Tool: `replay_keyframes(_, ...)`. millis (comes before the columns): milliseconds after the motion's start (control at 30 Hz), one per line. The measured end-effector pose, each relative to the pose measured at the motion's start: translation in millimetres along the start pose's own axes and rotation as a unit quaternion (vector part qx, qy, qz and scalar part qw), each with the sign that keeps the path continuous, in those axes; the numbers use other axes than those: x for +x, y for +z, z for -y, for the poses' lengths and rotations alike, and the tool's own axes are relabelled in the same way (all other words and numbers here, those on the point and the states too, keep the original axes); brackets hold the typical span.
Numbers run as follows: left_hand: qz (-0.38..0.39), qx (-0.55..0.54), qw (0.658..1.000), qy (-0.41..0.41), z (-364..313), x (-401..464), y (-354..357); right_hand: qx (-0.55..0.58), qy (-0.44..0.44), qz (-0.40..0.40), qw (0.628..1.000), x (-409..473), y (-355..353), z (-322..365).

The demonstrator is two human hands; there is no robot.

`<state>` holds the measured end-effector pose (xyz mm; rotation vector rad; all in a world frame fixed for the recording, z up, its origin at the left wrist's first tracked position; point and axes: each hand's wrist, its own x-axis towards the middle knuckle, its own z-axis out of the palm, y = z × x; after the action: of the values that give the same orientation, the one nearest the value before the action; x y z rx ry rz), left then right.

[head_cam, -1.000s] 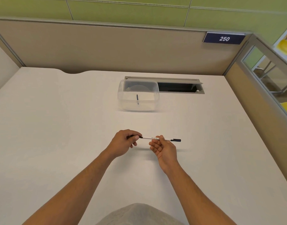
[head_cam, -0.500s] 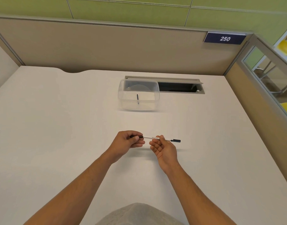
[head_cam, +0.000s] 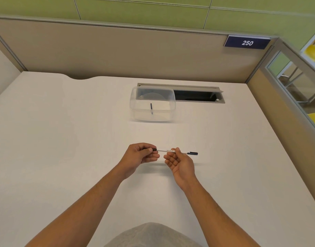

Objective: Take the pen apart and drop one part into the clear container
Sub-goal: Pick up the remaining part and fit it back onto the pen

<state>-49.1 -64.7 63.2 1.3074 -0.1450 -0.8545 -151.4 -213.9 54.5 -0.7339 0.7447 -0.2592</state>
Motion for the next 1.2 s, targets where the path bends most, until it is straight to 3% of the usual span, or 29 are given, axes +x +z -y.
replay_keyframes(500,0.026,0.089,0.995,0.026,-7,-3,-3,-0.053,-0.024,0.012,0.998,0,3,-6)
replay_keyframes(1000,0.038,0.043,0.998,0.017,-3,-9,-7,-0.055,-0.018,0.071,0.996,-8,13,-15)
replay_keyframes(1200,0.035,0.031,0.999,0.020,-6,-7,-14,-0.064,-0.008,0.044,0.997,-11,14,-5)
